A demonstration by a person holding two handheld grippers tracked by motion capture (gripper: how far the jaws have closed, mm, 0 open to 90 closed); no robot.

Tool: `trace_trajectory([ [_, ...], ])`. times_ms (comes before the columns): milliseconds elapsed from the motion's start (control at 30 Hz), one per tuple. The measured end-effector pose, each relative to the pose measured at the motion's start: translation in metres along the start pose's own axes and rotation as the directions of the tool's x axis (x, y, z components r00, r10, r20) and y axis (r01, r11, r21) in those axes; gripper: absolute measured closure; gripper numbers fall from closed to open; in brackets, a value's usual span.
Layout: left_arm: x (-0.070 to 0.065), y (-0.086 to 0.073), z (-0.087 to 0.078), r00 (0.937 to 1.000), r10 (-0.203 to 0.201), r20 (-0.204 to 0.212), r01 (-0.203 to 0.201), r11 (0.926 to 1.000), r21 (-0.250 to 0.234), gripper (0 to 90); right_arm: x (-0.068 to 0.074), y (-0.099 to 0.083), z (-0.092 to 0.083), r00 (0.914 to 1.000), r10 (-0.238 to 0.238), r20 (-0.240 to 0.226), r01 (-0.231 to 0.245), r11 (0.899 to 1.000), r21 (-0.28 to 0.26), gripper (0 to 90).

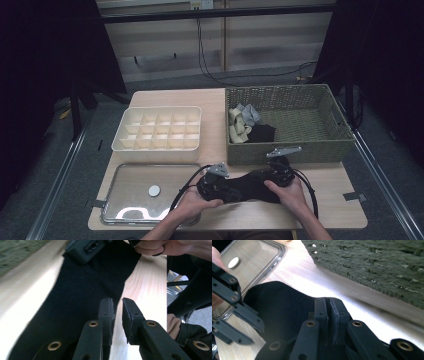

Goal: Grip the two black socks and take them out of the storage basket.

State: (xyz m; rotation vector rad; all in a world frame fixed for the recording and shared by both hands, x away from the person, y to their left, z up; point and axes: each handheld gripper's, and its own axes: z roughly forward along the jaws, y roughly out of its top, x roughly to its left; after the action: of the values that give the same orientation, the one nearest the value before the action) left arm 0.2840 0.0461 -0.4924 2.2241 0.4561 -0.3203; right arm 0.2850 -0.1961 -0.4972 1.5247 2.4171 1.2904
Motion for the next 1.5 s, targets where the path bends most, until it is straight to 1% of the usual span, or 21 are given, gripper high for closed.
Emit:
trace_trajectory([
  [100, -0.002, 0.001, 0.008, 0.9996, -0.004, 0.028, 0.004, 1.0, 0.008, 77.7, -0.001, 0.001, -0.001, 1.0, 0.001, -0.009, -0.001, 1.0, -0.008, 84.7],
  [233, -0.002, 0.003, 0.016, 0.9998, -0.013, 0.012, 0.013, 0.9995, 0.028, 77.7, 0.001, 0.001, -0.003, 0.9998, 0.007, -0.02, -0.007, 1.0, -0.011, 85.0],
  [267, -0.001, 0.003, 0.018, 0.9996, -0.016, 0.023, 0.016, 0.9997, 0.021, 77.6, 0.002, 0.001, -0.003, 0.9997, 0.005, -0.024, -0.005, 1.0, -0.013, 85.0],
  [300, 0.0, 0.003, 0.02, 0.9994, -0.022, 0.026, 0.021, 0.9989, 0.043, 77.2, 0.002, 0.001, -0.003, 0.9997, 0.002, -0.026, -0.003, 1.0, -0.015, 85.0],
  [333, 0.002, 0.004, 0.02, 0.9985, -0.04, 0.037, 0.039, 0.9985, 0.039, 77.3, 0.003, 0.002, -0.004, 0.9997, 0.003, -0.026, -0.003, 1.0, -0.015, 85.0],
  [367, 0.002, 0.006, 0.02, 0.9994, -0.033, 0.008, 0.033, 0.9983, 0.048, 77.3, 0.004, 0.003, -0.004, 0.9996, 0.001, -0.029, -0.002, 1.0, -0.022, 85.0],
  [433, 0.004, 0.007, 0.021, 0.9992, -0.03, 0.025, 0.029, 0.9988, 0.039, 77.3, 0.005, 0.004, -0.005, 0.9994, -0.001, -0.034, 0.0, 1.0, -0.028, 85.0],
  [500, 0.005, 0.007, 0.021, 0.999, -0.044, 0.012, 0.043, 0.9986, 0.032, 77.3, 0.007, 0.005, -0.007, 0.9992, -0.005, -0.04, 0.003, 0.999, -0.039, 85.0],
  [600, 0.006, 0.008, 0.021, 0.999, -0.044, -0.006, 0.044, 0.9986, 0.03, 77.3, 0.011, 0.006, -0.013, 0.9982, -0.009, -0.059, 0.005, 0.998, -0.066, 85.0],
  [667, 0.008, 0.008, 0.022, 0.9987, -0.051, 0.005, 0.051, 0.9986, 0.016, 77.6, 0.016, 0.007, -0.018, 0.9978, -0.019, -0.064, 0.015, 0.997, -0.076, 85.0],
  [700, 0.009, 0.009, 0.022, 0.9988, -0.048, -0.002, 0.048, 0.9987, 0.018, 77.8, 0.017, 0.007, -0.02, 0.9974, -0.023, -0.069, 0.018, 0.996, -0.083, 85.1],
  [733, 0.009, 0.009, 0.022, 0.9984, -0.057, -0.001, 0.057, 0.9983, 0.014, 77.9, 0.019, 0.007, -0.022, 0.997, -0.025, -0.074, 0.019, 0.996, -0.088, 85.0],
  [767, 0.009, 0.01, 0.022, 0.9984, -0.055, -0.015, 0.055, 0.9983, 0.019, 78.0, 0.021, 0.007, -0.023, 0.9967, -0.028, -0.077, 0.021, 0.996, -0.091, 85.0],
  [833, 0.009, 0.011, 0.023, 0.9982, -0.056, -0.022, 0.056, 0.9984, 0.007, 78.1, 0.025, 0.006, -0.027, 0.9955, -0.027, -0.091, 0.018, 0.995, -0.097, 85.0],
  [900, 0.01, 0.012, 0.023, 0.9985, -0.046, -0.031, 0.047, 0.9988, 0.016, 78.1, 0.03, 0.006, -0.03, 0.9945, -0.039, -0.097, 0.029, 0.994, -0.104, 85.0],
  [1100, 0.01, 0.012, 0.023, 0.9981, -0.039, -0.048, 0.039, 0.9992, 0.01, 78.1, 0.043, -0.004, -0.035, 0.9919, -0.058, -0.113, 0.048, 0.995, -0.088, 85.0],
  [1133, 0.01, 0.012, 0.022, 0.9971, -0.039, -0.065, 0.04, 0.9991, 0.013, 78.1, 0.045, -0.006, -0.036, 0.9919, -0.056, -0.114, 0.047, 0.995, -0.083, 85.1],
  [1200, 0.009, 0.012, 0.023, 0.9969, -0.038, -0.069, 0.038, 0.9993, 0.006, 78.1, 0.048, -0.01, -0.036, 0.9907, -0.059, -0.123, 0.049, 0.995, -0.082, 85.6],
  [1267, 0.008, 0.012, 0.022, 0.9968, -0.029, -0.074, 0.03, 0.9995, 0.013, 77.0, 0.05, -0.015, -0.037, 0.9911, -0.059, -0.119, 0.051, 0.996, -0.075, 85.8],
  [1400, 0.008, 0.01, 0.021, 0.9971, -0.024, -0.072, 0.024, 0.9997, 0.005, 76.2, 0.052, -0.026, -0.035, 0.99, -0.052, -0.131, 0.047, 0.998, -0.045, 86.0],
  [1500, 0.007, 0.009, 0.02, 0.997, -0.037, -0.068, 0.037, 0.9993, -0.004, 76.2, 0.053, -0.035, -0.032, 0.9899, -0.052, -0.132, 0.05, 0.999, -0.018, 86.0],
])
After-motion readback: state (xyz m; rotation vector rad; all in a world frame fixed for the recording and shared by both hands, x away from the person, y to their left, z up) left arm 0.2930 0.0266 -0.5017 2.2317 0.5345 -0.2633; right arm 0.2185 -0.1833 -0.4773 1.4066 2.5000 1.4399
